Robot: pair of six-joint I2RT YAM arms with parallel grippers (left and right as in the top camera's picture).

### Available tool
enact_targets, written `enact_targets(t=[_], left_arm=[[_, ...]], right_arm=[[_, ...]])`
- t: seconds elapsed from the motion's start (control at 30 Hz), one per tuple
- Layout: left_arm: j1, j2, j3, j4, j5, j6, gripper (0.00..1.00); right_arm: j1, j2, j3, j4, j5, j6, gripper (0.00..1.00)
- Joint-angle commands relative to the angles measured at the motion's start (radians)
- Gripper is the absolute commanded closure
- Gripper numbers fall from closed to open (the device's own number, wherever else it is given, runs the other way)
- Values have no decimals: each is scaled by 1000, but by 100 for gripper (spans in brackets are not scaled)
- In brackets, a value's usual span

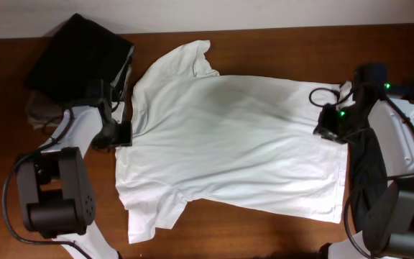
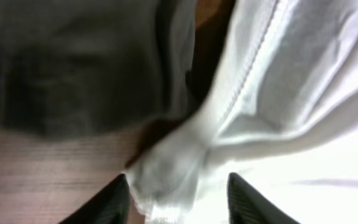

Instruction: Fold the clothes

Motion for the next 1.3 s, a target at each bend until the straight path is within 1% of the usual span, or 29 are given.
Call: enact_targets(t=[0.0,0.1,0.17,0.23,0.27,0.33,0.4,0.43,0.47,0.5,0.63,0.73,0.83,0.87,0.93,1.03,1.1,1.13,1.23,1.27], left_arm=[[9,-38,159,-128,13,-10,44],[9,-92,240,-247,56,-10,40],[9,-155,265,-324,133,-10,37],[9,-196,265,-394,175,-10,36],[9,-220,265,-474,177,-22,33],[10,-224,257,-595,178,-57,33],[10,-225,196,-669,209,-77,33],[10,-225,154,-674,256,-77,35],[6,-225,66,-662,313,-77,41],[2,-225,27,-658,317,-77,42],[-37,-225,-183,-616,306,-71,42],[-31,-225,-292,-558,248,-161,42],[-13,-225,-339,-500,234,-226,42],[-2,-225,-349,-481,192,-260,42],[21,-225,-353,-440,129,-268,42],[26,-225,-360,-383,112,-268,43],[26,-224,-371,-342,120,-267,57],[26,-224,-377,-330,135,-267,63],[26,-225,-382,-336,214,-258,72],[26,-225,-382,-351,253,-232,75]], right_arm=[[-48,2,-23,-26,6,10,74],[-63,-12,-23,-59,-4,4,71],[-60,-37,-23,-81,-37,4,69],[-60,-56,-23,-106,-66,4,68],[-60,-69,-23,-129,-80,4,67],[-60,-78,-23,-164,-88,4,66],[-60,-78,-23,-172,-88,4,65],[-60,-78,-23,-165,-88,4,65],[-60,-77,-23,-156,-87,4,64],[-60,-77,-23,-152,-87,4,63],[-60,-77,-23,-126,-86,4,59],[-61,-77,-23,-114,-74,4,59],[-61,-77,-23,-111,-61,4,59],[-61,-77,-23,-111,-61,4,58],[-61,-77,-23,-111,-61,4,59],[-61,-77,-23,-111,-61,4,59],[-61,-77,-23,-111,-61,4,59],[-61,-77,-23,-111,-61,4,58],[-61,-77,-23,-113,-40,5,58],[-62,-77,-23,-116,-29,5,58]])
